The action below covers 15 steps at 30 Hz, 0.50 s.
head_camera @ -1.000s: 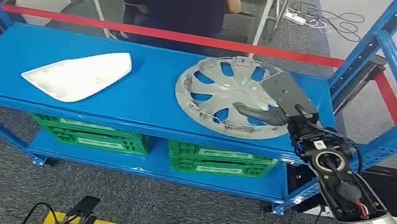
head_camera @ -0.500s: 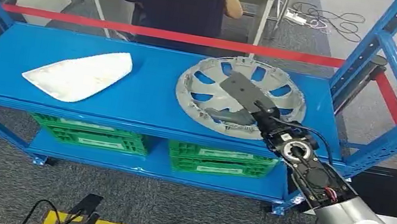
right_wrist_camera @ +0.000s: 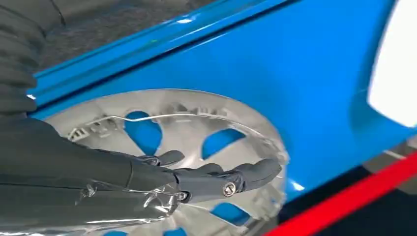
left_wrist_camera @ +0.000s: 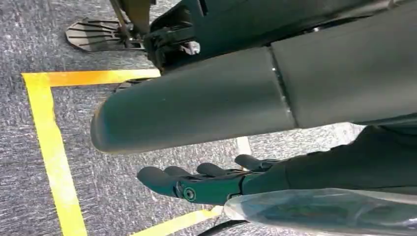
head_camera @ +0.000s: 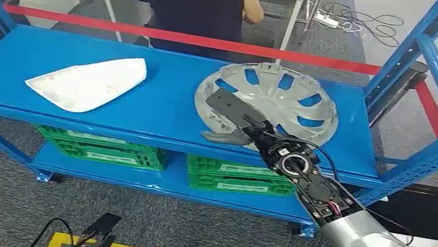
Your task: Take the parts from the cabinet and place them on the table.
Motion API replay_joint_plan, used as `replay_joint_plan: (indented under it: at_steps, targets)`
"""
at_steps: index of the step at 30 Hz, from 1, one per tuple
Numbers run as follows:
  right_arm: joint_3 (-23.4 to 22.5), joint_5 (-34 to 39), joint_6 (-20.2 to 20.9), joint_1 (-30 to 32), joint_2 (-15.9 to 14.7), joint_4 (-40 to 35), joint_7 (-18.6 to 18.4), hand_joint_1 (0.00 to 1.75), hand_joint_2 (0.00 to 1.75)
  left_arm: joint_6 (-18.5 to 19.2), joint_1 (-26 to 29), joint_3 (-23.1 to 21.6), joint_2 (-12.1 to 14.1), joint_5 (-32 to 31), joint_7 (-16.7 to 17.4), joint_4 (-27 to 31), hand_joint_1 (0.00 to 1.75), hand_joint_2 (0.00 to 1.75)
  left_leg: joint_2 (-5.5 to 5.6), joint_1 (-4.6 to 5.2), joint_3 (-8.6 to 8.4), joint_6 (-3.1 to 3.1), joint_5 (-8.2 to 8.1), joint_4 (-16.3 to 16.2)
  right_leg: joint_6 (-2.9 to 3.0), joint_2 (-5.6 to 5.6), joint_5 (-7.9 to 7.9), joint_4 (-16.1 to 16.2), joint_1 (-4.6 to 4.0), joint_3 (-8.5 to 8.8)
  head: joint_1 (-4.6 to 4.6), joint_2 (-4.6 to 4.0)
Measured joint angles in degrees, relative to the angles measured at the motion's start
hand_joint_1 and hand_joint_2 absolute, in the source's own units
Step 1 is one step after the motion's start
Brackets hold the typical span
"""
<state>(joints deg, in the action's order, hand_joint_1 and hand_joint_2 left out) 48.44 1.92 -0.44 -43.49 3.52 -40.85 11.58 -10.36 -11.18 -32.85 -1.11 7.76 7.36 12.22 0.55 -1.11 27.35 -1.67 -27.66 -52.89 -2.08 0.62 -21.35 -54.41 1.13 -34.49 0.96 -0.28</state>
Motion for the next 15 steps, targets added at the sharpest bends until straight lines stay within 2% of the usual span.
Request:
replay_joint_plan:
  at_steps: [15]
  targets:
    - [0.3,0.9,-1.4,-0.6,0.0,3.0,-0.5,0.0,1.75,0.1,-0.1,-0.5,-0.1,0.1,0.2,0.0,0.0,0.0,-0.01,0.0,-0.03,0.0,0.0,0.0,0.01,0.04,0.01,0.0,0.0,0.0,-0.09,0.0]
